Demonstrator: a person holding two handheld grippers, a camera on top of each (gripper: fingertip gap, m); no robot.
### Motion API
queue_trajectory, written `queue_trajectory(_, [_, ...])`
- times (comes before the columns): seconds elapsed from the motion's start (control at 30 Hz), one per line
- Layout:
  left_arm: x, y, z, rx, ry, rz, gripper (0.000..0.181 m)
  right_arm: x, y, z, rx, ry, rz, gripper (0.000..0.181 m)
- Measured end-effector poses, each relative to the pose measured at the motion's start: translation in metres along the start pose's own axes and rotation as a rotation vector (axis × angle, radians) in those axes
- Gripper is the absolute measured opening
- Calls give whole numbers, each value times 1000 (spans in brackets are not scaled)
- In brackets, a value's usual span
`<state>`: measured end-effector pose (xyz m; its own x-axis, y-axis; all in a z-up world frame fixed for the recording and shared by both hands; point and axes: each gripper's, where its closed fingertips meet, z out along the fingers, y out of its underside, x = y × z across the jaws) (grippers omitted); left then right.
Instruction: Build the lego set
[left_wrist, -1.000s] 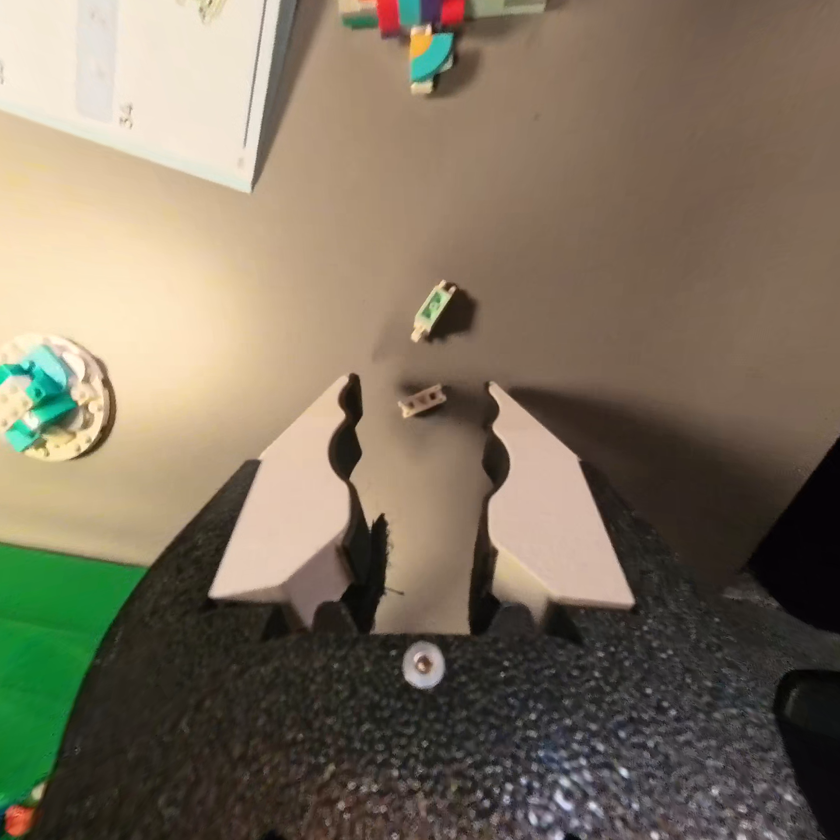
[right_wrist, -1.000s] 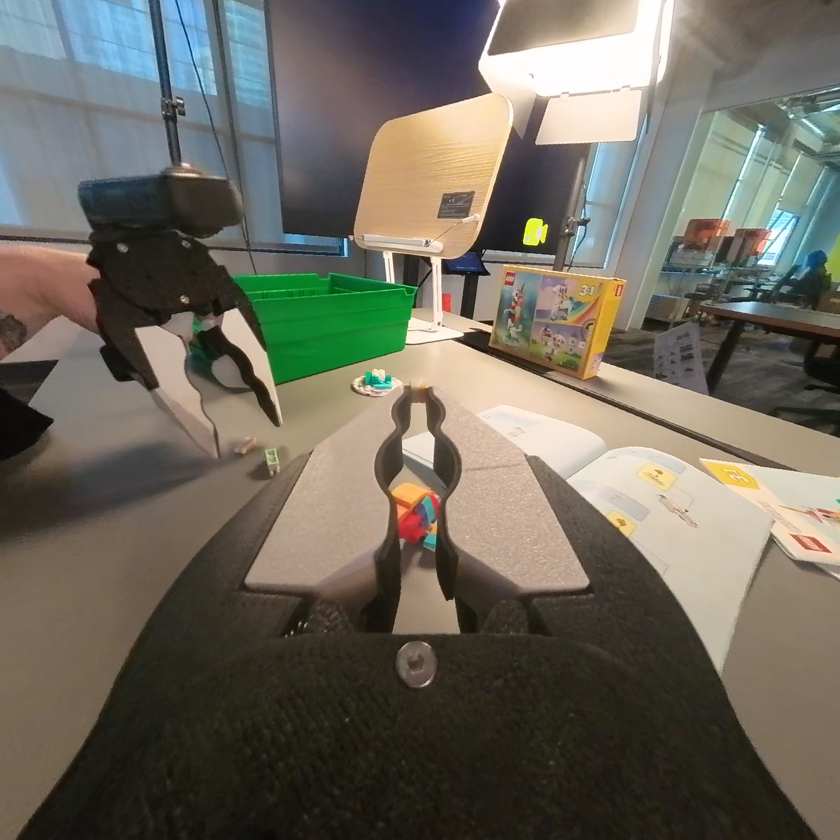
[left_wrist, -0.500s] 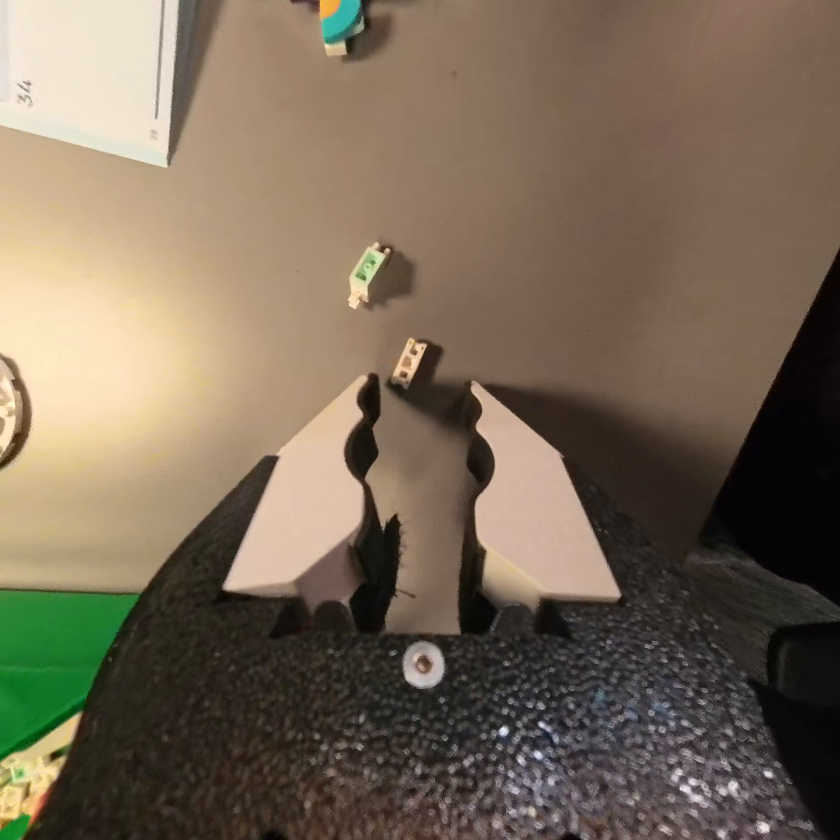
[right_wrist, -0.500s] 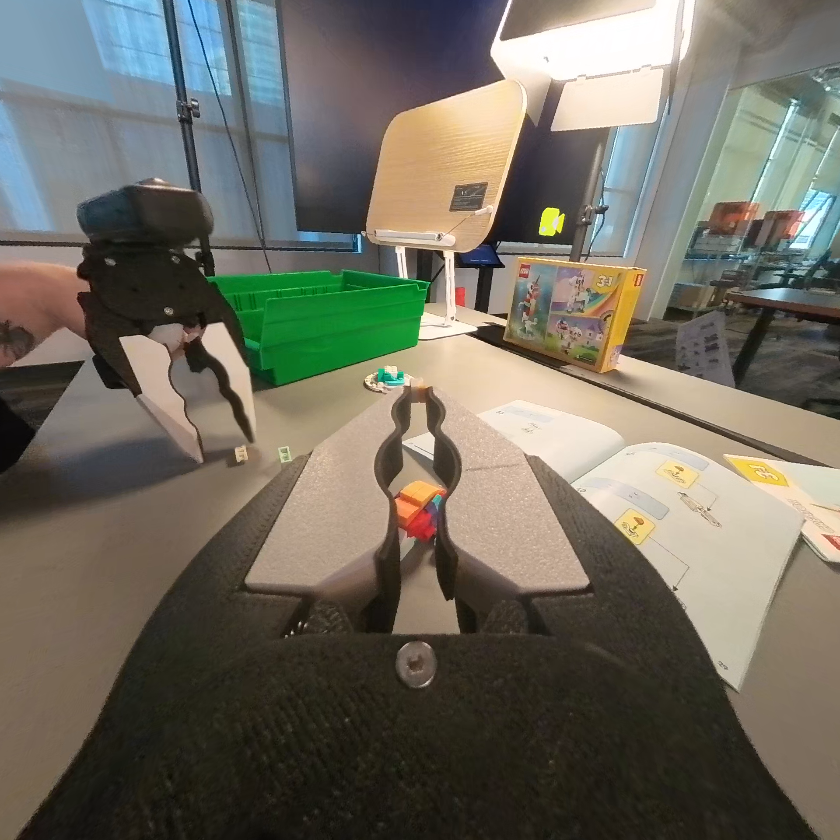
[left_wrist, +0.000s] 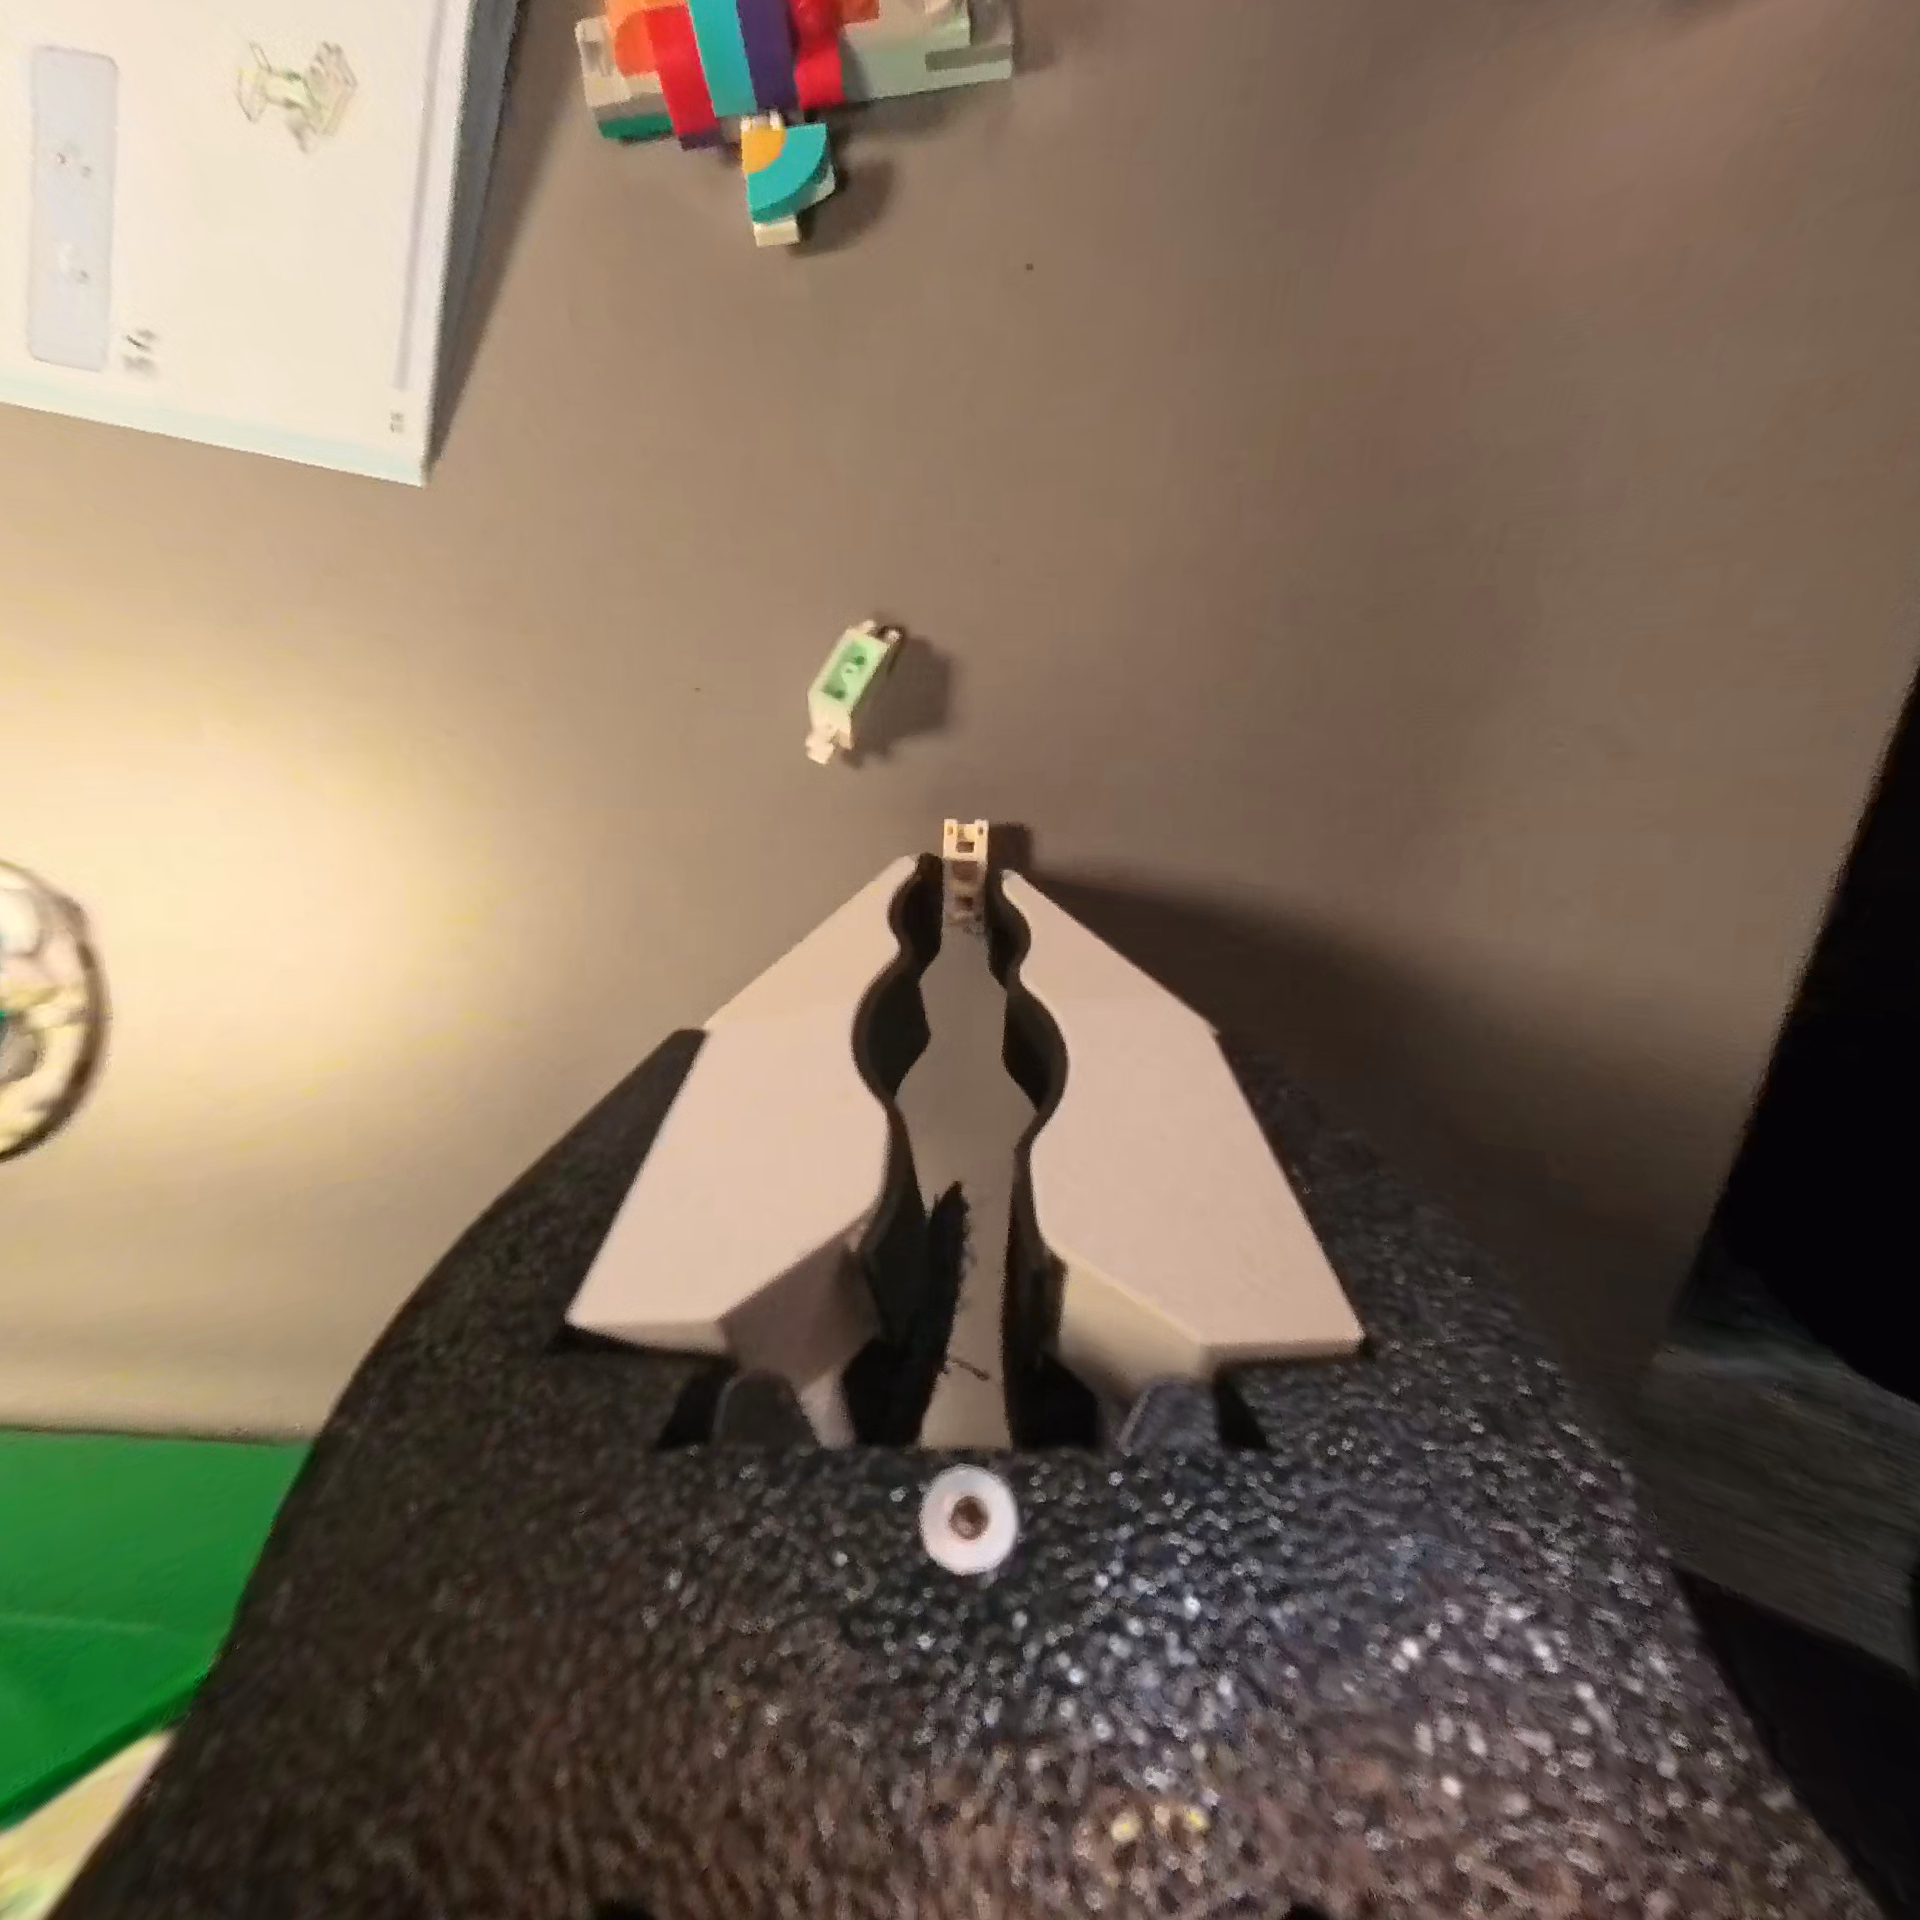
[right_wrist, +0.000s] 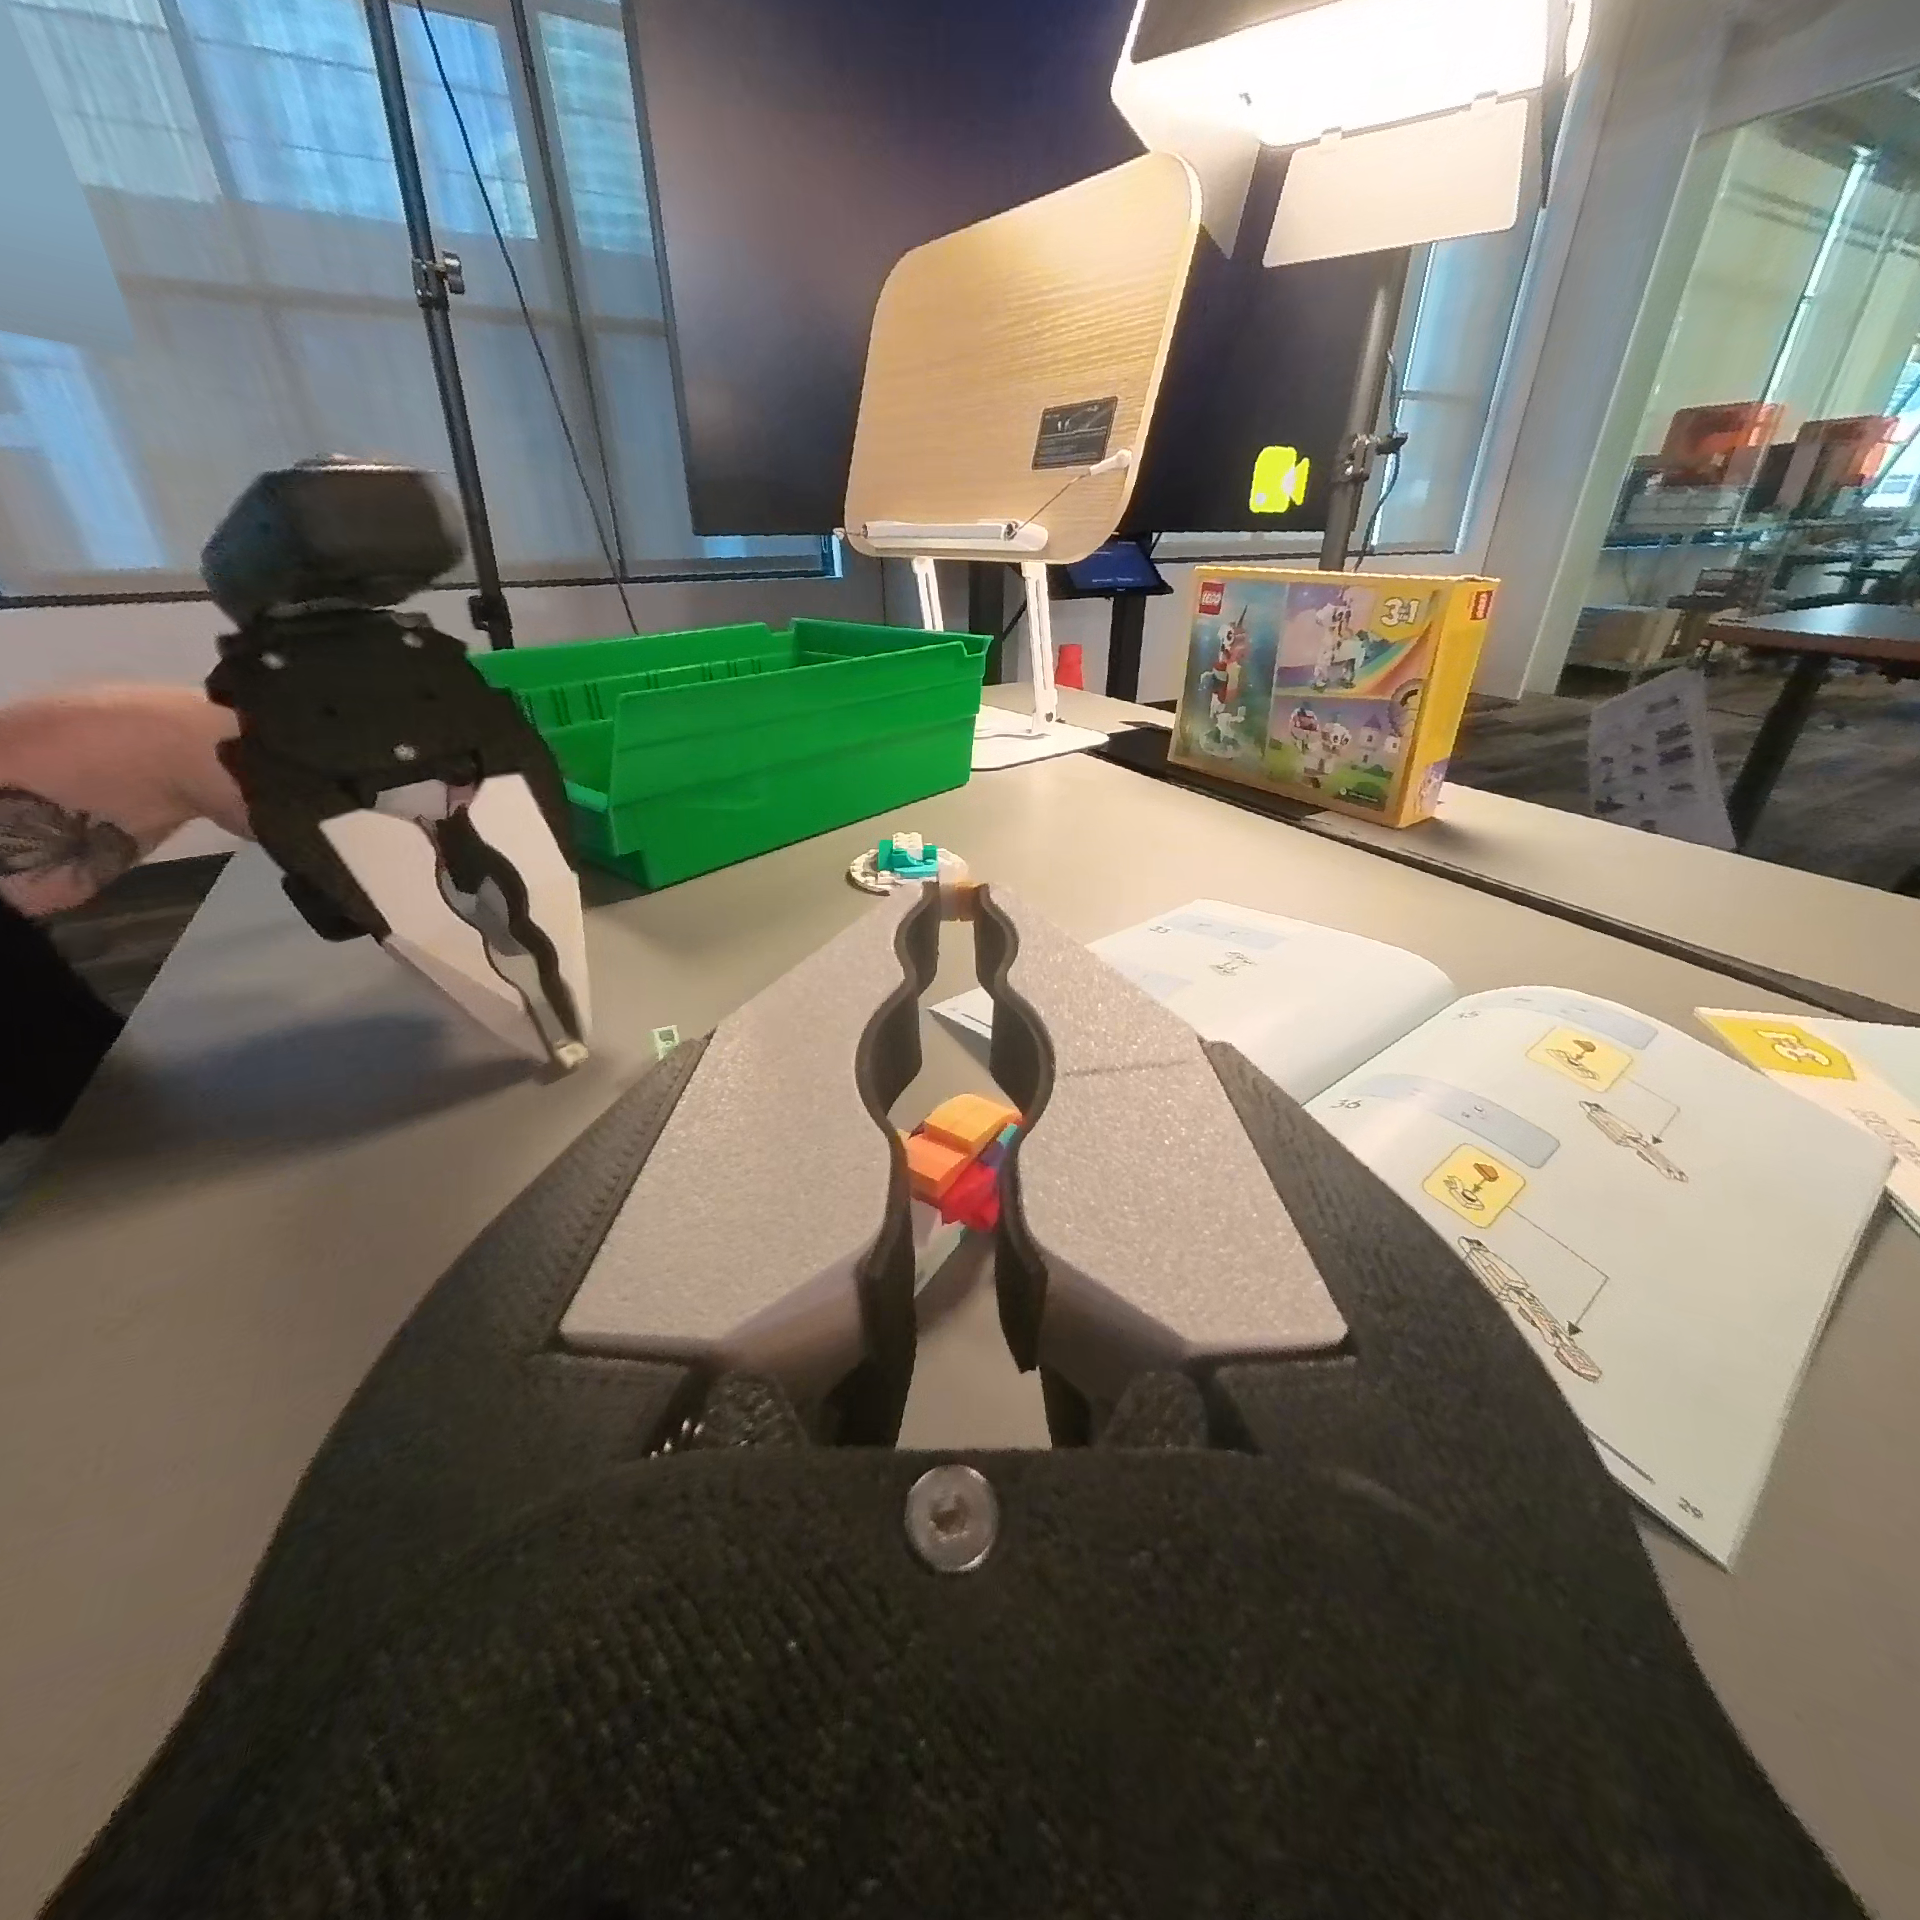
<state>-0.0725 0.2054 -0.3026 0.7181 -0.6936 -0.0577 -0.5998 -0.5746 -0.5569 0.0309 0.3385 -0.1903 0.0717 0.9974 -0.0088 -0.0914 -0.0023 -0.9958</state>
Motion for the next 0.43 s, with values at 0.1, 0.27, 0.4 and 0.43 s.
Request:
queue_trajectory(0.1, [-30,-10,-9,72,-266,72,6,0,-1,0,5,5,-8,3])
queue_trajectory(0.27, [-28,-97,-94,890,-367,-139,5,-1,-1,0,7,5,-14,3])
queue_trajectory(0.4, [0,-119,-175,1489,48,-378,5,-2,-1,0,6,4,-18,3])
queue_trajectory(0.43, [4,-117,-190,1594,125,-401,5,-2,-1,0,6,4,-19,3])
